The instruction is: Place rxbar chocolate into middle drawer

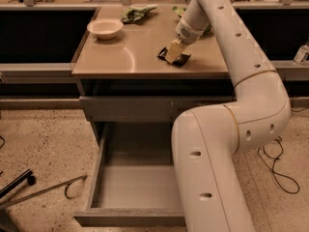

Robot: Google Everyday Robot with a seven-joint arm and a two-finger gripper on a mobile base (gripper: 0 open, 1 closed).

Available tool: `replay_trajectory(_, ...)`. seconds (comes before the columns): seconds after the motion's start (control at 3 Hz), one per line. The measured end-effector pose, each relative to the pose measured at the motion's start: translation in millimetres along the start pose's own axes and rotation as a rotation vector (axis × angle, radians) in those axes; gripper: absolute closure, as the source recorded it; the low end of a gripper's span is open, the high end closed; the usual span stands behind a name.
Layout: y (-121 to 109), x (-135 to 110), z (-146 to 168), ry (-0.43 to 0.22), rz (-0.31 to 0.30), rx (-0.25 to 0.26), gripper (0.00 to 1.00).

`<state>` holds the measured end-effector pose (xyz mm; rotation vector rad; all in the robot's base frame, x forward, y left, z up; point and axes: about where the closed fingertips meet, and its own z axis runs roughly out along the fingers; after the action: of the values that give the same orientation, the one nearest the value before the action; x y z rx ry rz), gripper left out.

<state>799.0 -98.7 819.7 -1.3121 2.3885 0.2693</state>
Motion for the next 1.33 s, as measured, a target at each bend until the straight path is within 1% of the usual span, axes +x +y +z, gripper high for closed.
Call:
replay_trajectory(0.33, -3, -3, -22, -0.057, -0.025, 0.014, 1.00)
replay_trajectory(0.67, -8, -11, -37, -0.087, -0.057, 0.050, 1.00)
replay_trajectory(1.0, -8, -10, -37, -0.086, -0.056, 0.049, 1.00)
replay_trajectory(1.33, -4, -2, -48, -0.067, -0.041, 0.041, 1.00)
